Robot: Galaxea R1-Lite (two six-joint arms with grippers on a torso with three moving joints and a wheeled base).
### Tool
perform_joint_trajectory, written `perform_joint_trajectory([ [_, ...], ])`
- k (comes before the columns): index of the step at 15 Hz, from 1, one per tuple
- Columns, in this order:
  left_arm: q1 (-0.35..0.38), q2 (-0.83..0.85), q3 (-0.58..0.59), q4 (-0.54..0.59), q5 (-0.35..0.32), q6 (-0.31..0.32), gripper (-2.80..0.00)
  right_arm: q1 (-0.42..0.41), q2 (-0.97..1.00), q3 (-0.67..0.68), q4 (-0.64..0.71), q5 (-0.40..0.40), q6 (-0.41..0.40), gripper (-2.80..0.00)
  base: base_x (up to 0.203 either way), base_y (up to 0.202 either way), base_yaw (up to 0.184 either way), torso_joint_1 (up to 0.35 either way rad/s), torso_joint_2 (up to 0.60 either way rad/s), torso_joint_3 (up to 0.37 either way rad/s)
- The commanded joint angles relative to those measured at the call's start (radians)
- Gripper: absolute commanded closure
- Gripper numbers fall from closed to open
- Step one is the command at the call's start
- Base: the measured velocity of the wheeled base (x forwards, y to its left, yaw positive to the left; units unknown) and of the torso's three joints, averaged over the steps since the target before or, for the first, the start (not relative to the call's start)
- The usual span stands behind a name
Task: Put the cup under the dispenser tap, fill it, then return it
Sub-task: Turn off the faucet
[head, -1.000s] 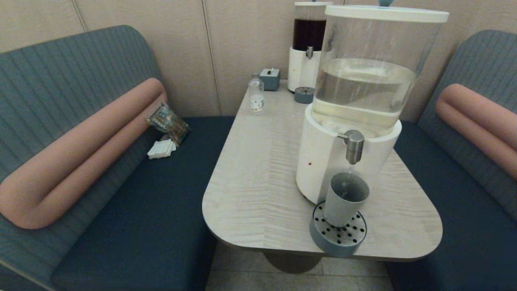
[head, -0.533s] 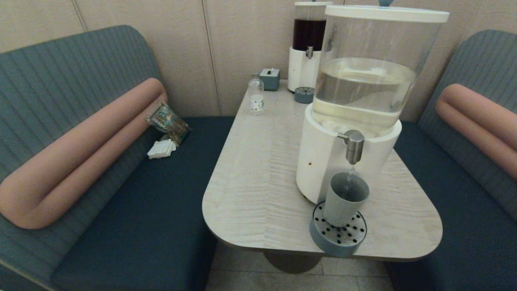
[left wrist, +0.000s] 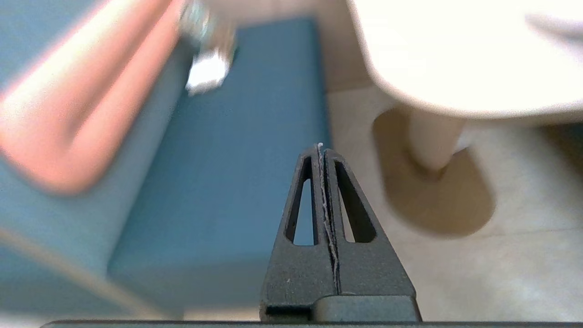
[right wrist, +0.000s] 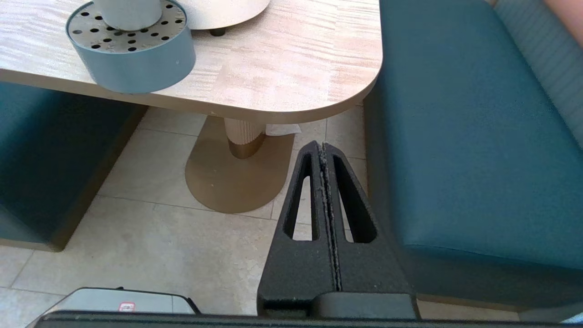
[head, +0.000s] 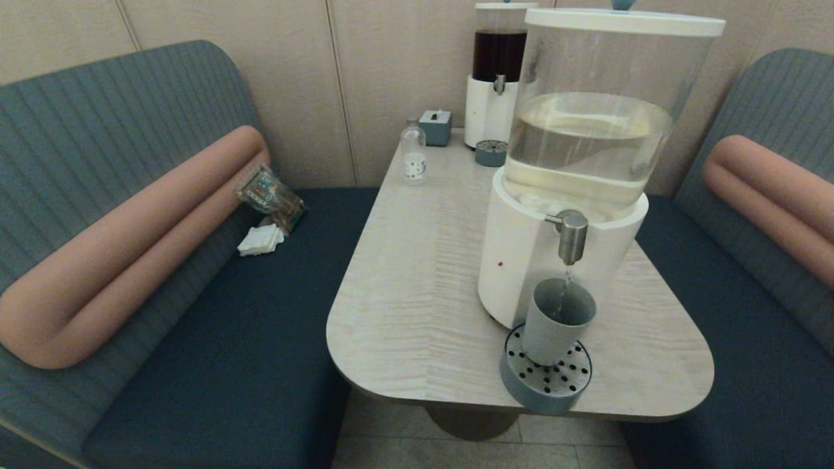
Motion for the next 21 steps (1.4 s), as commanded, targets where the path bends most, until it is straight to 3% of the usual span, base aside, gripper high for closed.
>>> perform_joint_trajectory([
  [1,0.000,0.083,-0.221,0.067,-0.069,0.000,0.00,0.000,0.000,0.000,0.001,0.000,0.000,0.00,0.000,0.000,0.000,0.000,0.00,0.000],
  [5,0.000,0.457,-0.527,0.123,-0.199,-0.025,0.00,0.000,0.000,0.000,0.001,0.000,0.000,0.00,0.000,0.000,0.000,0.000,0.00,0.000],
  [6,0.000,0.565,-0.603,0.123,-0.227,-0.080,0.00,0.000,0.000,0.000,0.001,0.000,0.000,0.00,0.000,0.000,0.000,0.000,0.00,0.000],
  [9,0.000,0.864,-0.821,0.123,-0.310,-0.384,0.00,0.000,0.000,0.000,0.001,0.000,0.000,0.00,0.000,0.000,0.000,0.000,0.00,0.000],
  [10,0.000,0.948,-0.854,0.120,-0.354,-0.459,0.00,0.000,0.000,0.000,0.001,0.000,0.000,0.00,0.000,0.000,0.000,0.000,0.00,0.000],
  [12,-0.001,1.097,-0.863,0.076,-0.478,-0.531,0.00,0.000,0.000,0.000,0.001,0.000,0.000,0.00,0.000,0.000,0.000,0.000,0.00,0.000],
  [14,-0.017,1.243,-0.822,-0.088,-0.578,-0.521,0.00,0.000,0.000,0.000,0.001,0.000,0.000,0.00,0.000,0.000,0.000,0.000,0.00,0.000],
  [17,-0.074,1.465,-0.715,-0.571,-0.628,-0.423,0.00,0.000,0.000,0.000,0.001,0.000,0.000,0.00,0.000,0.000,0.000,0.000,0.00,0.000],
  [18,-0.114,1.529,-0.714,-0.658,-0.629,-0.406,0.00,0.000,0.000,0.000,0.001,0.000,0.000,0.00,0.000,0.000,0.000,0.000,0.00,0.000],
  [19,-0.172,1.568,-0.743,-0.682,-0.620,-0.393,0.00,0.000,0.000,0.000,0.001,0.000,0.000,0.00,0.000,0.000,0.000,0.000,0.00,0.000],
  [21,-0.241,1.579,-0.877,-0.492,-0.571,-0.373,0.00,0.000,0.000,0.000,0.001,0.000,0.000,0.00,0.000,0.000,0.000,0.000,0.00,0.000],
])
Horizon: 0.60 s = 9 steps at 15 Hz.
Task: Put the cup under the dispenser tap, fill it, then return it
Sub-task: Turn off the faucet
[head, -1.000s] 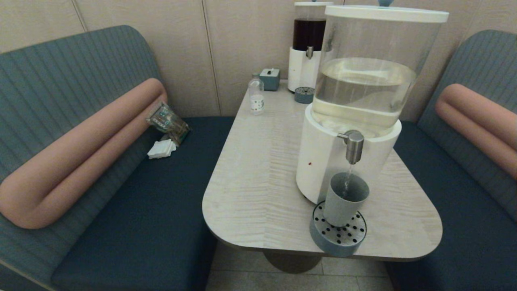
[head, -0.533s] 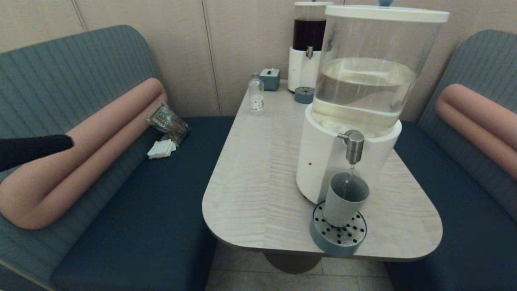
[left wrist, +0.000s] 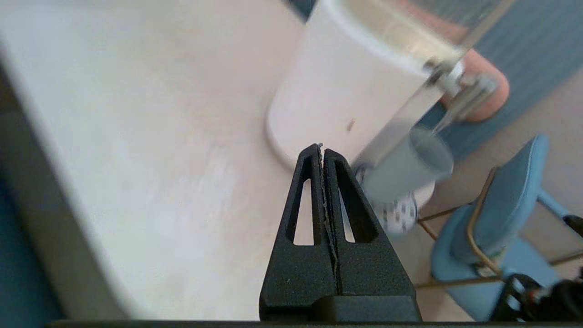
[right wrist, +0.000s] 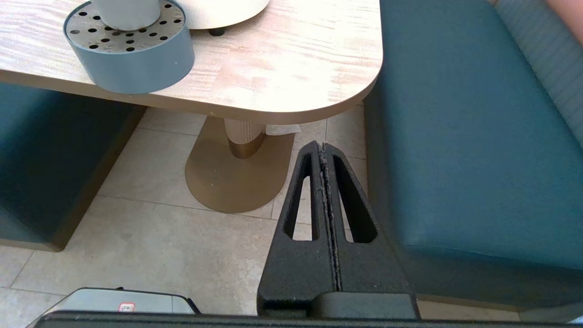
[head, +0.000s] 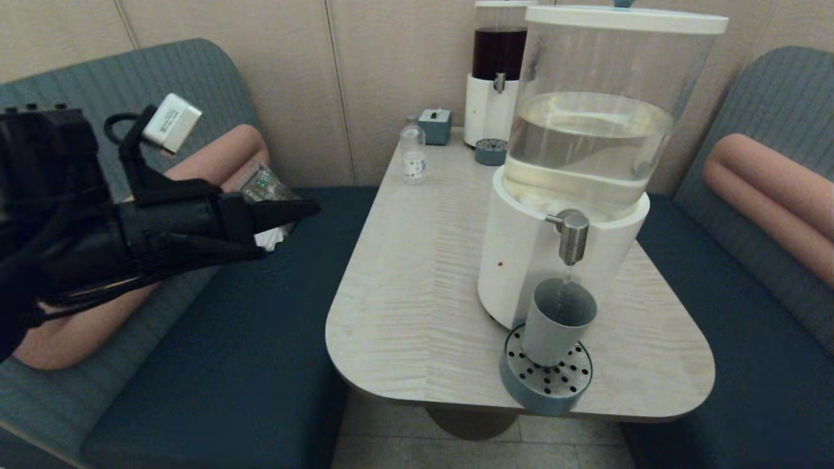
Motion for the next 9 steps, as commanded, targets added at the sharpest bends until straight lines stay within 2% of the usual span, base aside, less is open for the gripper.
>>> perform_joint_trajectory([
  [1,-0.087,0.076,-0.191,0.316,0.051,0.024,0.00,0.000,0.000,0.000,0.001,0.000,0.000,0.00,0.000,0.000,0.000,0.000,0.00,0.000],
  [3,-0.160,0.104,-0.404,0.615,0.120,0.078,0.00,0.000,0.000,0.000,0.001,0.000,0.000,0.00,0.000,0.000,0.000,0.000,0.00,0.000],
  [5,-0.275,0.149,-0.566,0.856,0.227,0.115,0.00,0.000,0.000,0.000,0.001,0.000,0.000,0.00,0.000,0.000,0.000,0.000,0.00,0.000],
  [7,-0.382,0.173,-0.624,1.023,0.324,0.131,0.00,0.000,0.000,0.000,0.001,0.000,0.000,0.00,0.000,0.000,0.000,0.000,0.00,0.000],
  [9,-0.456,0.186,-0.641,1.107,0.398,0.143,0.00,0.000,0.000,0.000,0.001,0.000,0.000,0.00,0.000,0.000,0.000,0.000,0.00,0.000],
])
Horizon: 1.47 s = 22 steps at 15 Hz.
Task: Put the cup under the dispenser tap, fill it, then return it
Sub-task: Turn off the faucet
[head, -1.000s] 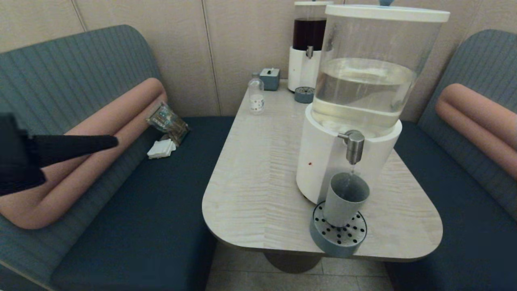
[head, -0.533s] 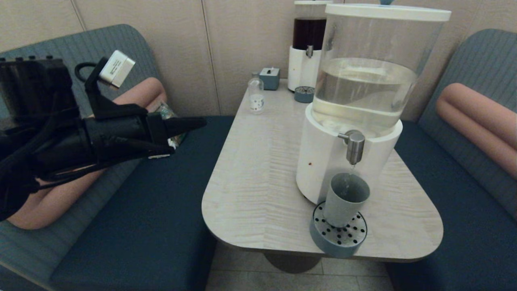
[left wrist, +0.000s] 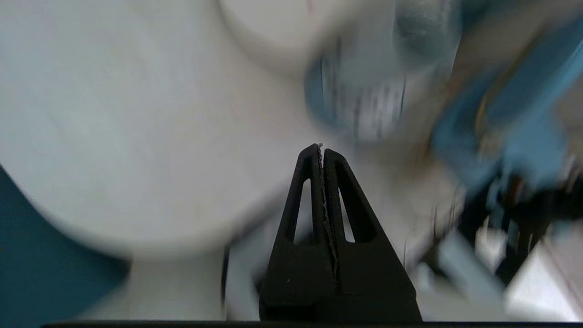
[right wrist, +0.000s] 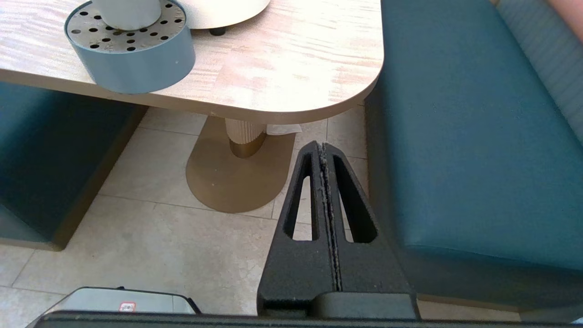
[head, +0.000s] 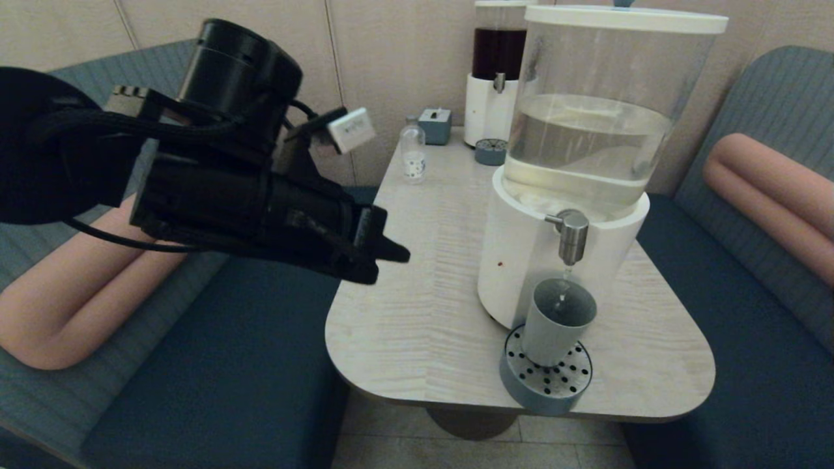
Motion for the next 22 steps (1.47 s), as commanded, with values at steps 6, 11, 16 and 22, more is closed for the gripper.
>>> perform_joint_trajectory([
  [6,-0.143,0.137,-0.087,-0.162,0.080,0.003,0.00,0.000,0.000,0.000,0.001,0.000,0.000,0.00,0.000,0.000,0.000,0.000,0.00,0.000],
  [11,-0.210,0.240,-0.183,-0.296,0.126,0.000,0.00,0.000,0.000,0.000,0.001,0.000,0.000,0.00,0.000,0.000,0.000,0.000,0.00,0.000],
  [16,-0.238,0.290,-0.240,-0.308,0.134,0.001,0.00,0.000,0.000,0.000,0.001,0.000,0.000,0.00,0.000,0.000,0.000,0.000,0.00,0.000],
  [22,-0.236,0.325,-0.274,-0.344,0.136,0.007,0.00,0.000,0.000,0.000,0.001,0.000,0.000,0.00,0.000,0.000,0.000,0.000,0.00,0.000],
])
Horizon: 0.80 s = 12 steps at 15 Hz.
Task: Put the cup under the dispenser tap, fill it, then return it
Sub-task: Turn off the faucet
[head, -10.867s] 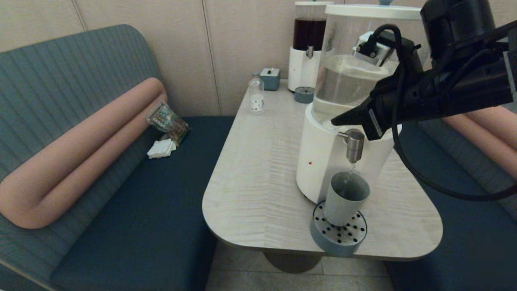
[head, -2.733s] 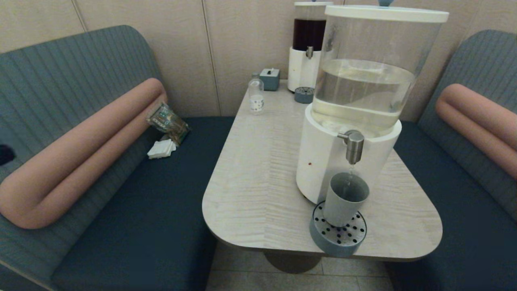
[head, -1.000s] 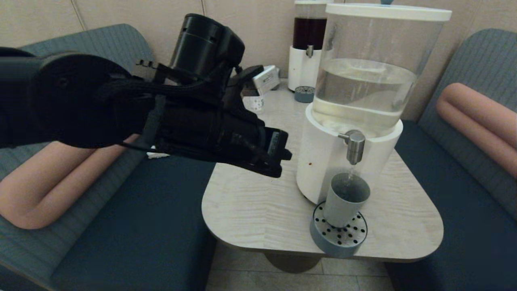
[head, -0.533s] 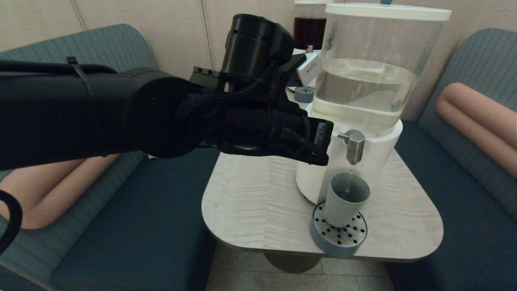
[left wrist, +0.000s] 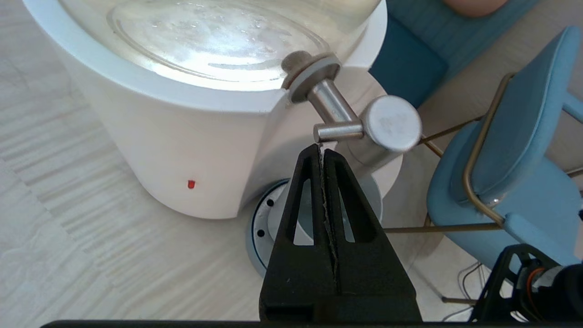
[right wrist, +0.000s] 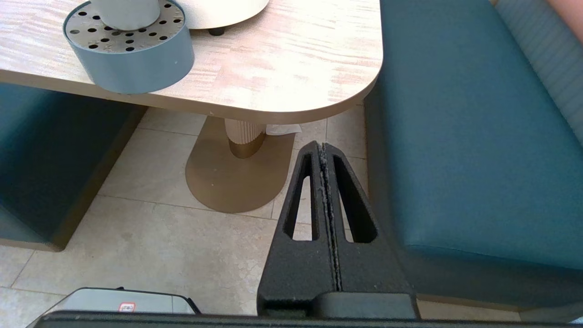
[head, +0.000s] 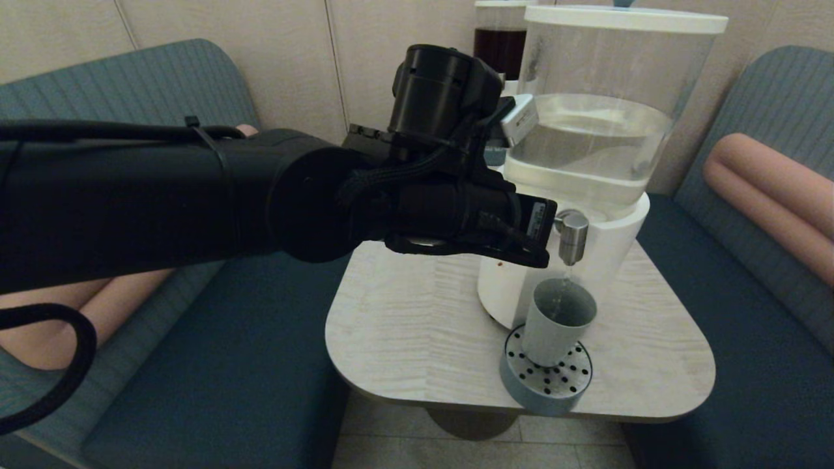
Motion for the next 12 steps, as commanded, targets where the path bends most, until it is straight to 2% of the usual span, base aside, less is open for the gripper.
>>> perform_joint_trajectory([
  [1,0.002,0.023,-0.031,-0.001,0.000,0.002,0.00,0.000,0.000,0.000,0.001,0.000,-0.001,0.00,0.000,0.000,0.000,0.000,0.00,0.000],
  [6,0.003,0.076,-0.121,0.000,0.001,0.009,0.00,0.000,0.000,0.000,0.001,0.000,-0.001,0.00,0.000,0.000,0.000,0.000,0.00,0.000],
  [12,0.002,0.095,-0.135,-0.008,0.001,0.022,0.00,0.000,0.000,0.000,0.001,0.000,-0.001,0.00,0.000,0.000,0.000,0.000,0.00,0.000],
])
